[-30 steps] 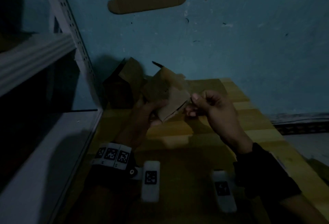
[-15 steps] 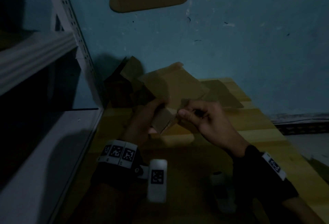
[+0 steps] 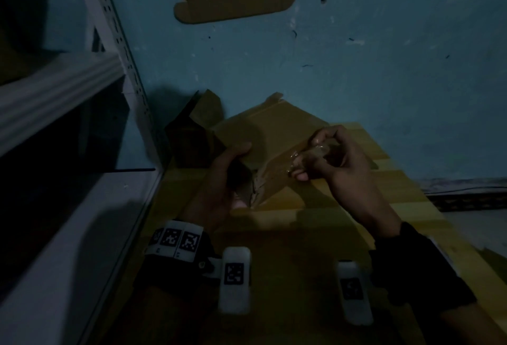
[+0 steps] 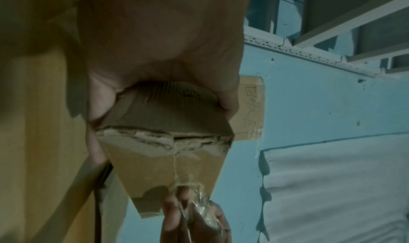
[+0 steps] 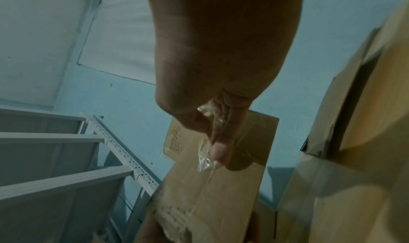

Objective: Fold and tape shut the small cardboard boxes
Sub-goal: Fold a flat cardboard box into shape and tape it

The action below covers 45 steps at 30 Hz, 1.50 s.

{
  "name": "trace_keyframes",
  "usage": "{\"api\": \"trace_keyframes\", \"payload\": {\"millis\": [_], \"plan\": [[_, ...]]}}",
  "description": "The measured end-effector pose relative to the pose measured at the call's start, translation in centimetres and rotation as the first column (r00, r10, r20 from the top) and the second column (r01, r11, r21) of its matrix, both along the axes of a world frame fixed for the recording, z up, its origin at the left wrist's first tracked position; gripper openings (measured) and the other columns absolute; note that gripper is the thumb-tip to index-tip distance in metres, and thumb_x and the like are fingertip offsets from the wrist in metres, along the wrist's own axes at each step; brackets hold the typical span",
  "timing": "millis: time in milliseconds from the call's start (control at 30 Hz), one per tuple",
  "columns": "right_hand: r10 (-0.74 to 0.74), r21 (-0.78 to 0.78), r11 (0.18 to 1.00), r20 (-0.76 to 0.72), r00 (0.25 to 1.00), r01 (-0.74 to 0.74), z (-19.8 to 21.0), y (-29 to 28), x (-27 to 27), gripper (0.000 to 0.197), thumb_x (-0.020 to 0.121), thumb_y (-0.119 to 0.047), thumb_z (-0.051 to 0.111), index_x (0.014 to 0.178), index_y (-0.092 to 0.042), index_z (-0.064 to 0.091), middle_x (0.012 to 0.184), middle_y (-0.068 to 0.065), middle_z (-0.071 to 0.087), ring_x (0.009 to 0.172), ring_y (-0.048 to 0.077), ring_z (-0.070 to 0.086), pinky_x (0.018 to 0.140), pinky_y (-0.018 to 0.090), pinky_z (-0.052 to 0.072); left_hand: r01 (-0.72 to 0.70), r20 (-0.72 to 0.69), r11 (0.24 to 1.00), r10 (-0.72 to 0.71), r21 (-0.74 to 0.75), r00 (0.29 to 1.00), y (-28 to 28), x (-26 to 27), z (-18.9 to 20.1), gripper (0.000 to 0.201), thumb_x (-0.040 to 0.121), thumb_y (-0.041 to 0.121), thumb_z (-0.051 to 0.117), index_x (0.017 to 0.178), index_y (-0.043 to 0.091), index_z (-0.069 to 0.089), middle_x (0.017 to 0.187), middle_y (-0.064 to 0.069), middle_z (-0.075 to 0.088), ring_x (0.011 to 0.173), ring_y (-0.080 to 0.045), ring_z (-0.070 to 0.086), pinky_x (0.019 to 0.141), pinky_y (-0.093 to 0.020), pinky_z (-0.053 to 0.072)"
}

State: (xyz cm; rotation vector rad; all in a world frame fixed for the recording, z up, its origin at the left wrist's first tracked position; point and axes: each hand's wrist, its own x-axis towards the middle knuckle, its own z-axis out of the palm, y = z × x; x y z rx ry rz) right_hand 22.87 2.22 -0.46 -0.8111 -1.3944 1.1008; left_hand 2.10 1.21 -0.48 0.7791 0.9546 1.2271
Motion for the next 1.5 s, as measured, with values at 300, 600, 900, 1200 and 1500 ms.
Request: {"api": "trace_keyframes", "payload": {"millis": [300,600,900,1200,1500], "plan": [[-0.024,0.160,0.987,0.274,0.961,-0.021,0.0,0.1,0.2,0.026,0.094,0.014,0.057,0.105,-0.007,0.068,0.098,0.012,0.073,0.091,0.031,0.073,0.083,0.054,0.061,0.053,0.028,0.972,-0.048,-0.229,0.998,0.4,0.0,-0.1,0.059,0.080,0.057,0.058,0.125,0.019,0.061,0.118,-0.013,0.071,0.110,-0.036,0.062,0.084,-0.053,0.049],[-0.249,0.242,0.961,0.542,0.803,0.134,0.0,-0.9,-1.2,0.054,0.065,-0.053,0.088,0.073,-0.014,0.052,0.074,-0.001,0.062,0.069,0.016,0.061,0.062,0.045,0.053,0.004,-0.080,0.972,-0.023,-0.233,0.997,0.4,0.7,-0.6,0.058,0.079,0.059,0.064,0.124,0.023,0.065,0.113,-0.008,0.074,0.107,-0.032,0.067,0.083,-0.053,0.056],[-0.394,0.361,0.913,0.655,0.645,0.190,-0.2,-0.9,-1.9,0.048,0.068,-0.050,0.087,0.077,-0.022,0.050,0.059,-0.007,0.056,0.052,0.003,0.050,0.047,0.024,0.035,-0.009,-0.105,0.986,-0.008,-0.167,0.994,0.5,1.1,-0.4,0.069,0.065,0.058,0.068,0.124,0.021,0.065,0.111,-0.008,0.074,0.102,-0.031,0.069,0.075,-0.043,0.058],[-0.436,0.338,0.900,0.680,0.589,0.275,-0.4,0.4,0.0,0.020,0.092,-0.036,0.074,0.076,-0.030,0.065,0.048,-0.010,0.054,0.047,0.004,0.053,0.048,0.022,0.029,0.000,-0.029,1.000,0.000,-0.006,1.000,0.4,-0.1,-0.1,0.066,0.083,0.044,0.059,0.137,0.005,0.054,0.104,-0.015,0.071,0.083,-0.024,0.072,0.077,-0.040,0.054],[-0.442,0.315,0.897,0.607,0.661,0.311,-0.3,0.5,0.6,0.018,0.095,-0.021,0.066,0.077,-0.024,0.065,0.075,-0.008,0.071,0.070,0.006,0.066,0.056,0.016,0.041,0.058,-0.063,0.997,-0.062,-0.059,0.996,0.3,-0.1,0.0,0.058,0.084,0.052,0.057,0.133,0.021,0.058,0.113,-0.010,0.071,0.098,-0.029,0.068,0.084,-0.051,0.056]]}}
